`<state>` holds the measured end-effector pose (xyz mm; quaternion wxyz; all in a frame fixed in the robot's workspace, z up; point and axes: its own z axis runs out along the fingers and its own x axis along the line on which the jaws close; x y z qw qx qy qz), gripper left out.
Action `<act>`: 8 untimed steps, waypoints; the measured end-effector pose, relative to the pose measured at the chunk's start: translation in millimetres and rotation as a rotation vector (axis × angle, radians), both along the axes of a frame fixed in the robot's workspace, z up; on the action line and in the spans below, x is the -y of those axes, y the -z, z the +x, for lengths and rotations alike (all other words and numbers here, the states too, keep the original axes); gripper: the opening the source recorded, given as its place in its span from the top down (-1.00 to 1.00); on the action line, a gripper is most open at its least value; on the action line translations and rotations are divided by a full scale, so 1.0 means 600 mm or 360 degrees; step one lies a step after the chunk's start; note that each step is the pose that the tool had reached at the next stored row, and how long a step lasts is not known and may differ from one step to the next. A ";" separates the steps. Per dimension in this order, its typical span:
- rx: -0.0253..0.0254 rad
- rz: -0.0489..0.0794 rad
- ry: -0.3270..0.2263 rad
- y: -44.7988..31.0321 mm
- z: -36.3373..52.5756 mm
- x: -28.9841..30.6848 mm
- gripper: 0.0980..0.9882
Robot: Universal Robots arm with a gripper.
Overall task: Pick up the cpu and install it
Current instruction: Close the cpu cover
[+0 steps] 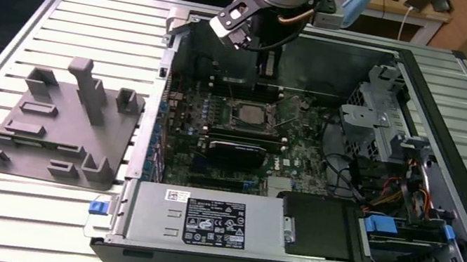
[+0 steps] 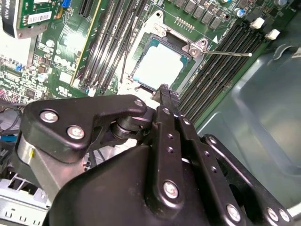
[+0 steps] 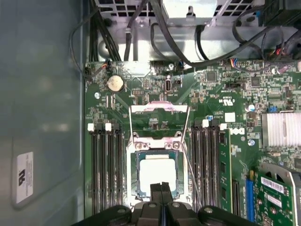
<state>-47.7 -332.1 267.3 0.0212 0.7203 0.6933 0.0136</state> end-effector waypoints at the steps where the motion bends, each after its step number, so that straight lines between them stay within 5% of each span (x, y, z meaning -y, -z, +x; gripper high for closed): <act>1: 0.00001 0.0000 0.0000 0.000 0.000 0.0000 0.98; 8: -0.00002 0.0000 0.0000 0.000 0.017 0.0000 0.98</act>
